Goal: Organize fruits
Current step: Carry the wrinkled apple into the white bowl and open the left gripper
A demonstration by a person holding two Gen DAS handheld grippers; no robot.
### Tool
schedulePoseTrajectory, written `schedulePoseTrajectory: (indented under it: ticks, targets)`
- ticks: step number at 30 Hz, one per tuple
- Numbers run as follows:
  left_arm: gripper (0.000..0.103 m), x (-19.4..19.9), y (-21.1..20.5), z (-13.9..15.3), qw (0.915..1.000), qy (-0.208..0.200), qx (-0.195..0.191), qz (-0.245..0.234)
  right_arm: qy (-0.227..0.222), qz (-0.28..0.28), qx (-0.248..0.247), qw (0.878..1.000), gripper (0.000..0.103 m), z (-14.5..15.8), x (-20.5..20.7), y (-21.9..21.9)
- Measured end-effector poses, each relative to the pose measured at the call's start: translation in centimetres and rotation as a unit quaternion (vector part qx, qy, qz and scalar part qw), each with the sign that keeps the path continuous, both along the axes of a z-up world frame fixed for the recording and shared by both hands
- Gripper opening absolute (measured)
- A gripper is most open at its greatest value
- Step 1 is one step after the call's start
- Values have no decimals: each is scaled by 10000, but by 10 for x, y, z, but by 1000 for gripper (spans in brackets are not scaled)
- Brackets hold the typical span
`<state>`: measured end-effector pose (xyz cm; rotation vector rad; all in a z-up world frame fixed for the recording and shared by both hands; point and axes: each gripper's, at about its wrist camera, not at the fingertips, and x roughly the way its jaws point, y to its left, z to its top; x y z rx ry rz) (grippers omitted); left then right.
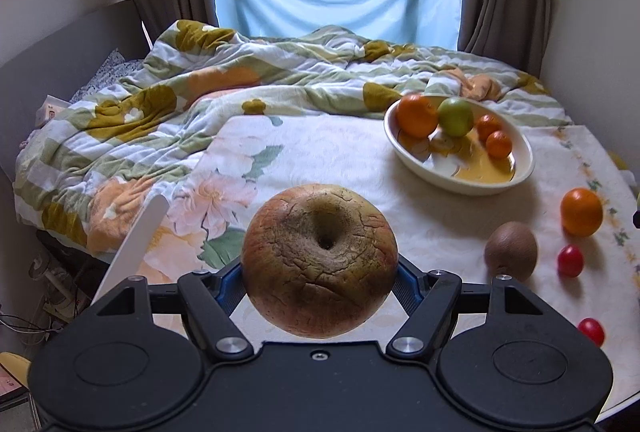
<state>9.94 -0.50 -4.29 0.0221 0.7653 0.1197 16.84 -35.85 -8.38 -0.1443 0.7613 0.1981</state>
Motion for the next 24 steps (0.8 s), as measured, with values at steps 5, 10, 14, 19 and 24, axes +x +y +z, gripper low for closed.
schedulePoseTrajectory:
  ticks: [5,10,14,19,24]
  targets:
    - [77,-8,-5,23,9999,-127,-27,10,-62,-26,67,10000,71,23,-8,-8]
    - [76,-9,-12,42,9997,-234,-47,14,-25,-34,145,9999,71,43,-10,-12]
    - [77,-4,-16,54,9994,-314,-107,-38,-44,32,259,9997,71,59,-8,-14]
    - [77,10,-21,65,9990,-371,-194,-141,-186,67,312,9993,71,82,-3,-12]
    - [77,37,-23,71,9983,-421,-237,-328,-268,153,335,9990,71,96,11,-3]
